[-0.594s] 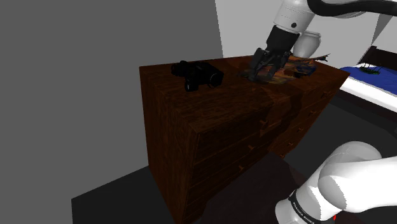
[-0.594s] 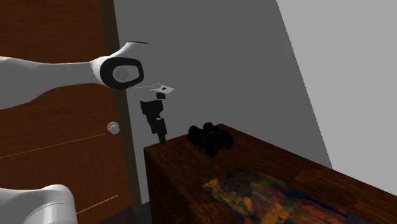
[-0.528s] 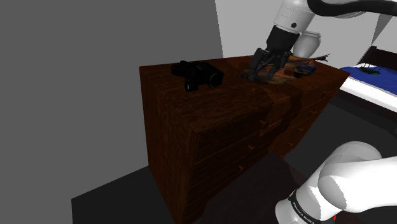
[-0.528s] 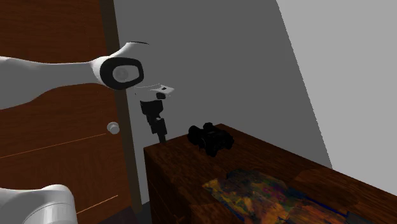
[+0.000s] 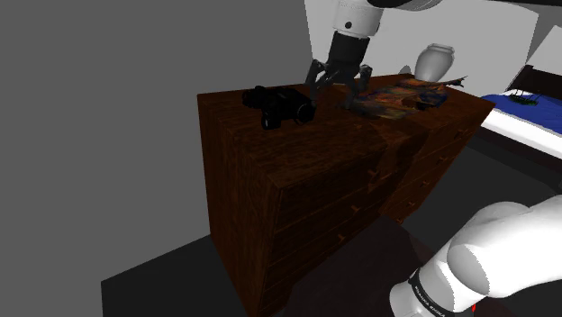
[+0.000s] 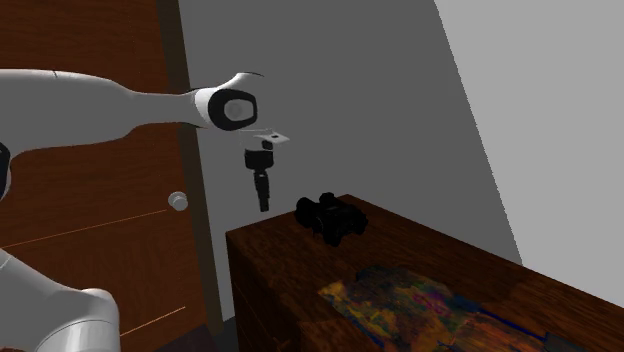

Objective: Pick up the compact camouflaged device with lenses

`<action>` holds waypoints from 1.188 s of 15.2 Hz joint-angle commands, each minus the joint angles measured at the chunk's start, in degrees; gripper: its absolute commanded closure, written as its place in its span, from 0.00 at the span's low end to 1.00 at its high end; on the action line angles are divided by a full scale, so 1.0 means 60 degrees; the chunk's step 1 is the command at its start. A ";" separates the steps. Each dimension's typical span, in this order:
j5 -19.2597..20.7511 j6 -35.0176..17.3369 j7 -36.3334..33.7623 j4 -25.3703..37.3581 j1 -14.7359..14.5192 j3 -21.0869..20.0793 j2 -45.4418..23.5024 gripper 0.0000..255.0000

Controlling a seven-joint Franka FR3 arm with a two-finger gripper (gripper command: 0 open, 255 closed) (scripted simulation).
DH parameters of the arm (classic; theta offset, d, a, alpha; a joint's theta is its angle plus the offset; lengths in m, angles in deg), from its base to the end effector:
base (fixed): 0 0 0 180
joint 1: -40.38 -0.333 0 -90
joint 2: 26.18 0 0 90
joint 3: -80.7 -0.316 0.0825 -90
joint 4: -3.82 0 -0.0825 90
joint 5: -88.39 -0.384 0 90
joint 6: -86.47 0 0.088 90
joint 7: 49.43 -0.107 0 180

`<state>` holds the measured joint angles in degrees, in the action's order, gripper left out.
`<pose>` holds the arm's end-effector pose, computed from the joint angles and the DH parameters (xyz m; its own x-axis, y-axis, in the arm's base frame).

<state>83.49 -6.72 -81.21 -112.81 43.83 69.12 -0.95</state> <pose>0.4122 0.0845 0.6182 0.9069 -0.4209 0.0201 -0.4207 -0.9071 -0.0122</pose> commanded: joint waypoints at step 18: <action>0.0682 0.1832 -0.7302 0.7420 -0.0012 -0.0850 -0.7614 0.00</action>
<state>87.54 4.70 -124.82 -68.22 43.82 63.99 -46.26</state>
